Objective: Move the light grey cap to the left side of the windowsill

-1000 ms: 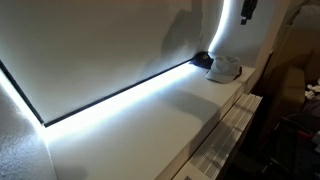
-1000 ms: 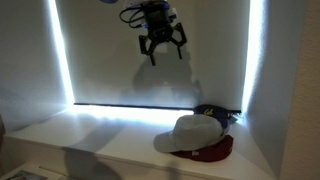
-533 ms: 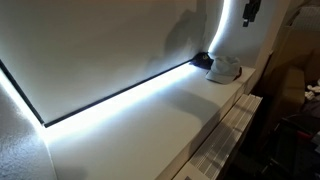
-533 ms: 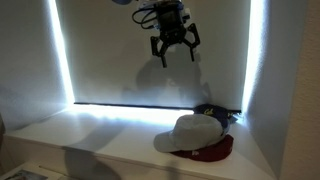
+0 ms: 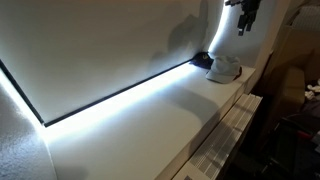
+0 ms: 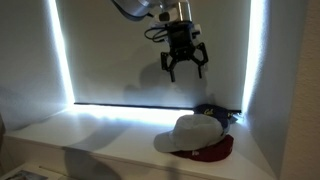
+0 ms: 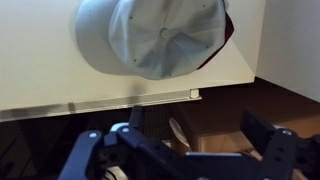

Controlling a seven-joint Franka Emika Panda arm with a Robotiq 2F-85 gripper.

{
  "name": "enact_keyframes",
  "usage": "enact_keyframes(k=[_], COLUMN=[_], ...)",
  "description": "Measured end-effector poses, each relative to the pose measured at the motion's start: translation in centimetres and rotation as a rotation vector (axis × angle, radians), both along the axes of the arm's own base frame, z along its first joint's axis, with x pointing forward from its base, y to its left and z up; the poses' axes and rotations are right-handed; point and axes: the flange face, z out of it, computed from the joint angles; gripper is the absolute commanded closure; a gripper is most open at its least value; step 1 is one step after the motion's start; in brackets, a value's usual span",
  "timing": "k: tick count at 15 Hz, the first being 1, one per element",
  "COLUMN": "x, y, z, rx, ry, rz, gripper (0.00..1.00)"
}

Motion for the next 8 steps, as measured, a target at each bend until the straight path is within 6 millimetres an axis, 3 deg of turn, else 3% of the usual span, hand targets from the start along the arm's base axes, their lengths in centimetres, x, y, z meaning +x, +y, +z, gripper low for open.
enact_keyframes(k=[2, 3, 8], x=[0.9, 1.2, 1.7], y=[-1.8, -2.4, -2.7], z=[-3.3, -4.0, -3.4], rx=[-0.019, -0.027, -0.031], ry=[0.061, 0.074, 0.056], rz=[-0.016, -0.02, -0.019], gripper=[0.0, 0.0, 0.0])
